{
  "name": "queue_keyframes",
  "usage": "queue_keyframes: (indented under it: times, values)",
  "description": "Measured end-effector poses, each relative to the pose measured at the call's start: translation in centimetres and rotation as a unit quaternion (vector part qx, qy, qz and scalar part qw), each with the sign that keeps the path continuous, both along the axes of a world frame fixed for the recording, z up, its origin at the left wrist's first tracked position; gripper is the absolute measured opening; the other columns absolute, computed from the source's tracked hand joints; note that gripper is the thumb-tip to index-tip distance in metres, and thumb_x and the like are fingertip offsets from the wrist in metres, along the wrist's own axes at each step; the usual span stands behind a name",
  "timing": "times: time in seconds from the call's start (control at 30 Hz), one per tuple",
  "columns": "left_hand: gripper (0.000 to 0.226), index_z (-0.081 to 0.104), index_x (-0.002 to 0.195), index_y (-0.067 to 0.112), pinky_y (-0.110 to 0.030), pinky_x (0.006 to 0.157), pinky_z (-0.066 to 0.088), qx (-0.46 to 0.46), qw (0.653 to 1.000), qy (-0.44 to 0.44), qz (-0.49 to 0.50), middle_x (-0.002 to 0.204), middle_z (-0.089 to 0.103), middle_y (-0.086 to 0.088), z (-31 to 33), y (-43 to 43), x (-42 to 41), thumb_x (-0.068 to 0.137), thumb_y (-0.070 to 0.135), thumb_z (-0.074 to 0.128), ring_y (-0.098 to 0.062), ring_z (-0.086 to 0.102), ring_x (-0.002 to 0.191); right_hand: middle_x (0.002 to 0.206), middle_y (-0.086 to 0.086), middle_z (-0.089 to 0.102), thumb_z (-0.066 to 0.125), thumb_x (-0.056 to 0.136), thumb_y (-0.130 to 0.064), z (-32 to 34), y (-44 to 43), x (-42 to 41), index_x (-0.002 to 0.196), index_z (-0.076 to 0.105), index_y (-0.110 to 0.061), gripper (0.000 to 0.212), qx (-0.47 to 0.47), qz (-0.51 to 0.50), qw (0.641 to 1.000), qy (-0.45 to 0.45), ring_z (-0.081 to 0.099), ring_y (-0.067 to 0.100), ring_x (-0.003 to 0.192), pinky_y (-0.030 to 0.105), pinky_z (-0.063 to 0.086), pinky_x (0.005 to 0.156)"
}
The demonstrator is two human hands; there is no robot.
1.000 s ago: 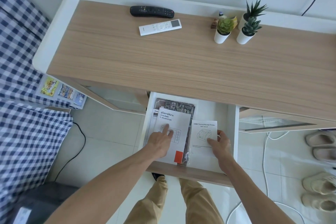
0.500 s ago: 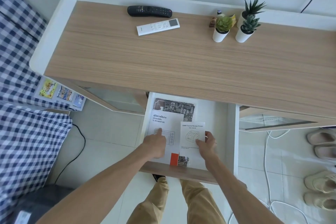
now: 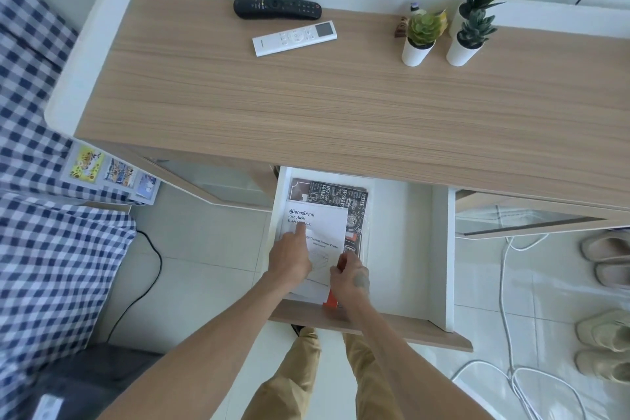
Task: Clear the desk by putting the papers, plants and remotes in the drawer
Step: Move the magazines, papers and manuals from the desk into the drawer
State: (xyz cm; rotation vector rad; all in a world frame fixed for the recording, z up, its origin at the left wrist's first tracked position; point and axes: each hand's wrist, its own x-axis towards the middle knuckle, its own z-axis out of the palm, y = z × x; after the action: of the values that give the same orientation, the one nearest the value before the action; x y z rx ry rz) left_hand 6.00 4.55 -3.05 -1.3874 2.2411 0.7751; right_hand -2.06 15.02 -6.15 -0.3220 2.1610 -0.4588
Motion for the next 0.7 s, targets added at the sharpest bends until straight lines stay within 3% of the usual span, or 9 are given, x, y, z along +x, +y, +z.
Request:
queue_keyframes:
  times: [0.07, 0.13, 0.23, 0.33, 0.53, 0.7]
  values:
    - [0.075, 0.033, 0.142, 0.009, -0.034, 0.063, 0.043, -0.037, 0.997, -0.027, -0.062, 0.131, 0.047, -0.015, -0.1, -0.1, -0.1, 0.077, 0.003, 0.072, -0.034, 0.061, 0.100, 0.090, 0.002, 0.054, 0.055, 0.092, -0.012, -0.6, -0.1, 0.1, 0.103, 0.056, -0.013, 0.012, 0.011, 0.048, 0.999, 0.008, 0.052, 0.023, 0.081, 0.032, 0.047, 0.071]
    - [0.079, 0.031, 0.144, 0.008, -0.037, 0.070, 0.047, -0.068, 0.991, -0.025, -0.115, 0.141, 0.039, -0.015, -0.3, -0.3, -0.2, 0.077, -0.002, 0.070, -0.034, 0.057, 0.109, 0.092, 0.002, 0.058, 0.056, 0.091, -0.015, -0.9, -0.2, 0.1, 0.104, 0.057, -0.015, 0.012, 0.016, 0.085, 0.996, 0.016, 0.050, 0.020, 0.081, 0.031, 0.047, 0.073]
    - [0.058, 0.043, 0.132, 0.007, -0.038, 0.064, 0.043, -0.034, 0.980, -0.025, -0.193, 0.131, 0.046, -0.013, -0.4, -0.1, -0.2, 0.080, -0.002, 0.065, -0.034, 0.059, 0.104, 0.101, 0.006, 0.067, 0.057, 0.090, -0.016, -0.9, -0.2, 0.1, 0.105, 0.062, -0.015, 0.015, 0.019, 0.092, 0.995, 0.023, 0.055, 0.022, 0.084, 0.029, 0.046, 0.075]
    - [0.043, 0.051, 0.121, 0.005, -0.035, 0.060, 0.038, -0.025, 0.974, -0.032, -0.222, 0.121, 0.049, -0.011, -0.3, -0.3, 0.1, 0.081, -0.001, 0.063, -0.033, 0.063, 0.094, 0.111, 0.008, 0.069, 0.054, 0.090, -0.015, -0.6, -0.2, 0.0, 0.114, 0.065, -0.014, 0.026, 0.013, 0.054, 0.998, -0.001, 0.063, 0.027, 0.103, 0.031, 0.050, 0.087]
    - [0.049, 0.046, 0.126, 0.004, -0.034, 0.060, 0.038, -0.053, 0.971, -0.046, -0.227, 0.125, 0.046, -0.012, -0.7, -0.4, 0.3, 0.081, -0.001, 0.064, -0.032, 0.063, 0.094, 0.096, 0.009, 0.074, 0.059, 0.085, -0.010, -0.5, -0.4, 0.9, 0.111, 0.068, -0.016, 0.028, -0.006, -0.059, 0.991, -0.124, 0.072, 0.027, 0.088, 0.041, 0.059, 0.084]
    - [0.044, 0.051, 0.121, 0.002, -0.035, 0.059, 0.039, -0.057, 0.955, -0.087, -0.277, 0.120, 0.049, -0.013, -0.8, -0.2, 0.9, 0.080, 0.003, 0.065, -0.031, 0.066, 0.089, 0.102, 0.008, 0.073, 0.057, 0.087, -0.011, -0.2, 0.3, 0.2, 0.112, 0.067, -0.016, 0.028, -0.016, -0.021, 0.993, -0.115, 0.069, 0.024, 0.091, 0.036, 0.058, 0.084]
